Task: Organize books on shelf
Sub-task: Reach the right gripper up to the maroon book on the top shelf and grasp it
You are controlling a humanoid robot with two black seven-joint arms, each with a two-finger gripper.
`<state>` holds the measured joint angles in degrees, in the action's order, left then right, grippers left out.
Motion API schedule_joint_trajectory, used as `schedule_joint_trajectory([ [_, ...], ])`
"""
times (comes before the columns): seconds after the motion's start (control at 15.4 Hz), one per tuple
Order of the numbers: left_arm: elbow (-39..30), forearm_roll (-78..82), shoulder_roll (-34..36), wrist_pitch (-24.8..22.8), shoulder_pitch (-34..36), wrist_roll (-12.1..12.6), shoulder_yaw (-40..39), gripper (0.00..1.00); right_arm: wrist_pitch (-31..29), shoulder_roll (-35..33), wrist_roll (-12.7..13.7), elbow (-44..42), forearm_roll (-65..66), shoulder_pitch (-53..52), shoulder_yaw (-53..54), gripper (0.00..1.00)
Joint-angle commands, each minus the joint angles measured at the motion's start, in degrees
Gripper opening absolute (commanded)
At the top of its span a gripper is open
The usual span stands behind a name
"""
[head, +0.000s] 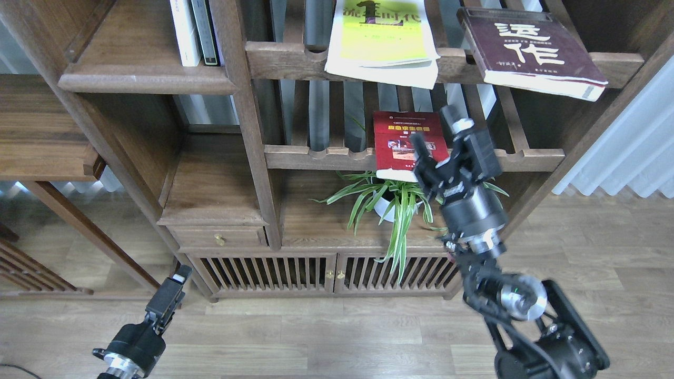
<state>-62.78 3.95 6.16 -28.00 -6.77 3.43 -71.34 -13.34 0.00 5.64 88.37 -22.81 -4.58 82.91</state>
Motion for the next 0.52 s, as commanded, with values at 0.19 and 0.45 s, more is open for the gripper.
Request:
schedule_joint_trajectory([
  [0.19, 0.2, 0.0, 0.0, 0.0, 0.1, -0.1, 0.1, 1.00, 0.0, -0.3, -0.1, 0.1, 0.0, -0.2, 3.4, 0.99],
  [0.45, 0.2, 0.0, 0.0, 0.0, 0.1, -0.1, 0.1, 1.00, 0.2, -1.1, -0.1, 0.1, 0.1, -0.3, 4.7, 0.98],
])
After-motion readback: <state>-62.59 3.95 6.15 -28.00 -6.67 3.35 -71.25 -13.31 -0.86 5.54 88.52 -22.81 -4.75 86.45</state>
